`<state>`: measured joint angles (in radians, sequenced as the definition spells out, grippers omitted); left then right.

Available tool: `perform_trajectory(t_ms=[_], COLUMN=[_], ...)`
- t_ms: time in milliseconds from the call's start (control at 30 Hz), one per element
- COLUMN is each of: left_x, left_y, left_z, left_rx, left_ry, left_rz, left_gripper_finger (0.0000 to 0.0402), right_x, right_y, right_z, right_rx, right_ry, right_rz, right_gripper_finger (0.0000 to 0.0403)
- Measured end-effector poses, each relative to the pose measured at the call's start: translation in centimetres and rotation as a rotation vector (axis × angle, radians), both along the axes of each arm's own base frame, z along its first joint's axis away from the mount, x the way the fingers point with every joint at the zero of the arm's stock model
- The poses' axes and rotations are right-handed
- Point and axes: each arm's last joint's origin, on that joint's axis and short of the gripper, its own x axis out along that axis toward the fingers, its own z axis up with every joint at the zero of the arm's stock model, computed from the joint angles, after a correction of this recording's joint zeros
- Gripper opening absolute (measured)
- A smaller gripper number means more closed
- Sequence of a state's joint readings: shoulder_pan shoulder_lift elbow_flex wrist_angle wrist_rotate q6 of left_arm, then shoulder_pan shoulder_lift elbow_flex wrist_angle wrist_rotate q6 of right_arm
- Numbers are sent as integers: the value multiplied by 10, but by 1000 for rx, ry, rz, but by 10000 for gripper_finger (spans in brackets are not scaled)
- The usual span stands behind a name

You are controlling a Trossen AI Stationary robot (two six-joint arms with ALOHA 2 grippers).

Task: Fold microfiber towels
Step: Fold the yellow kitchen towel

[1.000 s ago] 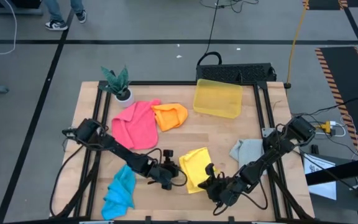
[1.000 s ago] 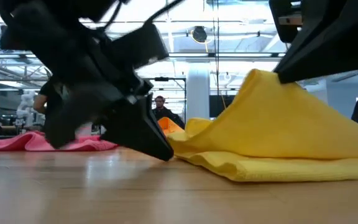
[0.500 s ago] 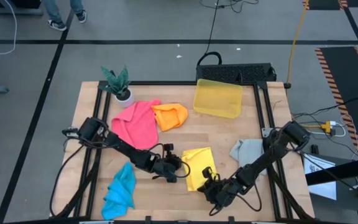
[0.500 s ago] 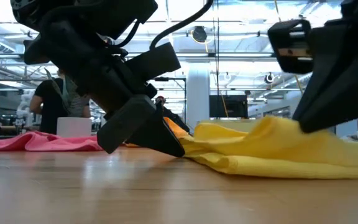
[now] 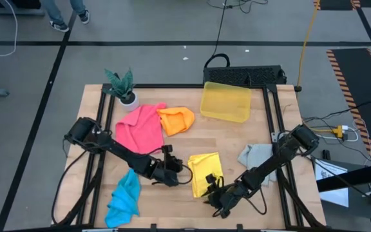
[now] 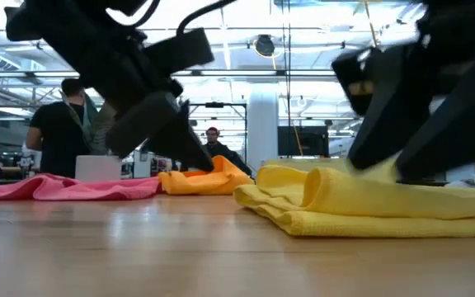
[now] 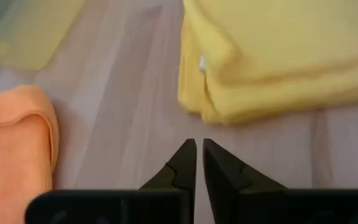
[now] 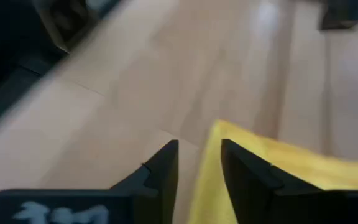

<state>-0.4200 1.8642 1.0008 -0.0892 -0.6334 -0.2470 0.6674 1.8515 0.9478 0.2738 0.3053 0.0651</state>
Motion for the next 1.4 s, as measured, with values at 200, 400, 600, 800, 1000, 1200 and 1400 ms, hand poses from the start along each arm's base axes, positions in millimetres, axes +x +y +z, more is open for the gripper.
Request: perform_trajectory(t_ms=[200, 400, 600, 800, 1000, 1200, 1400], left_x=[11, 25, 36, 42, 44, 41, 42], left_y=[-1, 12, 25, 28, 32, 31, 31], left_z=[3, 4, 7, -9, -19, -22, -20], left_rx=[-53, -155, -272, -177, -57, -66, -92], left_ry=[-111, -188, -176, -145, -158, -130, -157], left_rz=[9, 14, -160, -240, -134, -104, -87], left_gripper_finger=[31, 31, 46, 102, 146, 128, 57], right_x=[0, 0, -6, -15, -18, -18, -18], right_y=[-6, -18, -24, -20, -16, -15, -15], right_z=[25, 16, 6, -1, -1, -1, -1], right_rx=[38, -6, 1, 13, 20, 21, 20], right_ry=[-78, -14, 20, 9, -2, -4, -4], right_rz=[-85, -242, -268, -241, -223, -220, -219], right_gripper_finger=[139, 120, 96, 89, 89, 89, 89])
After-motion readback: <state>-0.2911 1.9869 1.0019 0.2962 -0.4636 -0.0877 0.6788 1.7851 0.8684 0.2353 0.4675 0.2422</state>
